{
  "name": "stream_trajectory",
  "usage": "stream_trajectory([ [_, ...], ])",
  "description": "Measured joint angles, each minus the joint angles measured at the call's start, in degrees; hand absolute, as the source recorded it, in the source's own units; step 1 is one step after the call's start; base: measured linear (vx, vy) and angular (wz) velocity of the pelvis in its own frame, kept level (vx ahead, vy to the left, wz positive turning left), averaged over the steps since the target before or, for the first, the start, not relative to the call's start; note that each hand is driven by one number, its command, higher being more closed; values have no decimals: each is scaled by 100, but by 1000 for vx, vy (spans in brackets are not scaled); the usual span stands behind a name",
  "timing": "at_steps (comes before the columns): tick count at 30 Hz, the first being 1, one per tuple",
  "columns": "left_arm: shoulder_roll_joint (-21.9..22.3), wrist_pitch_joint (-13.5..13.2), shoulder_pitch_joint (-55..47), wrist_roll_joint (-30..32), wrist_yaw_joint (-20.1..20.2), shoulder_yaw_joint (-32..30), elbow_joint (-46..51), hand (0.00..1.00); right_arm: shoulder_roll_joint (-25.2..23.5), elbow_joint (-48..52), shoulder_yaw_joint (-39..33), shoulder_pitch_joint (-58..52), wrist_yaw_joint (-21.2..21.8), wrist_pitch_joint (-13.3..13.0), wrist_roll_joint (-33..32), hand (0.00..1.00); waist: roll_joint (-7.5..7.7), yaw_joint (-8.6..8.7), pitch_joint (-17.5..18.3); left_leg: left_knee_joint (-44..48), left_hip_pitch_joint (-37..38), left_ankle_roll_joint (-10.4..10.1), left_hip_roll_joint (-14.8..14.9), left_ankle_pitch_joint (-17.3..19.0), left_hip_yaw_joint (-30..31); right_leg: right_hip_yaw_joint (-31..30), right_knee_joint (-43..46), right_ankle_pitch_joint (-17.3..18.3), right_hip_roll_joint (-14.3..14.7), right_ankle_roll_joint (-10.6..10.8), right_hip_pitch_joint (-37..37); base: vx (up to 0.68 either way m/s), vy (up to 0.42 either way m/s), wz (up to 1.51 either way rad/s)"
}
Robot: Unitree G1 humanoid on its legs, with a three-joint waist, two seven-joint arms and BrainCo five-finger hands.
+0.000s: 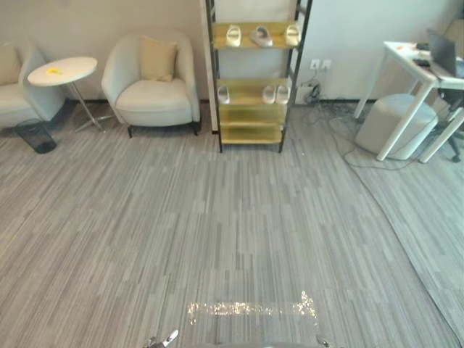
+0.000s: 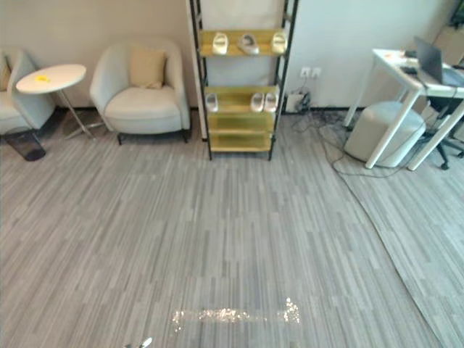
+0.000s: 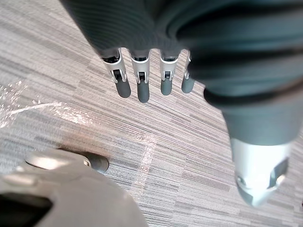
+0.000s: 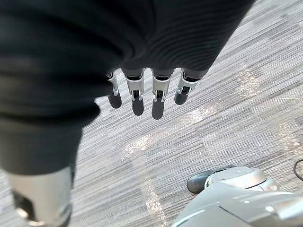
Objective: Organize the slippers on the shoe rack
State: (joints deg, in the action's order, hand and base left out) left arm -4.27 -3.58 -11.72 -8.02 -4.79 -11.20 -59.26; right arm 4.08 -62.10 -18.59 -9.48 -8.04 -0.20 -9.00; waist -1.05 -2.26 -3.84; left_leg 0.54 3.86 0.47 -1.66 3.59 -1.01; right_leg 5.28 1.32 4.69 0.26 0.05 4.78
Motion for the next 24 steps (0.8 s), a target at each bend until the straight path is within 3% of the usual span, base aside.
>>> stream_trajectory([
  [12, -6, -5, 162, 10, -1, 21, -116, 0, -230, -30, -139, 633, 23, -23, 164, 0, 6, -111, -134, -403, 239, 12, -22, -115, 21, 41, -289, -33, 6, 58, 158, 24, -7, 1],
  [24, -70, 4, 285, 66, -2, 105, -116, 0, -263, -10, -134, 825, 22, -27, 204, 0, 41, -111, -357, -354, 156, -14, -29, -76, 94, 115, -330, -7, -5, 83, 187, 2, -7, 3],
])
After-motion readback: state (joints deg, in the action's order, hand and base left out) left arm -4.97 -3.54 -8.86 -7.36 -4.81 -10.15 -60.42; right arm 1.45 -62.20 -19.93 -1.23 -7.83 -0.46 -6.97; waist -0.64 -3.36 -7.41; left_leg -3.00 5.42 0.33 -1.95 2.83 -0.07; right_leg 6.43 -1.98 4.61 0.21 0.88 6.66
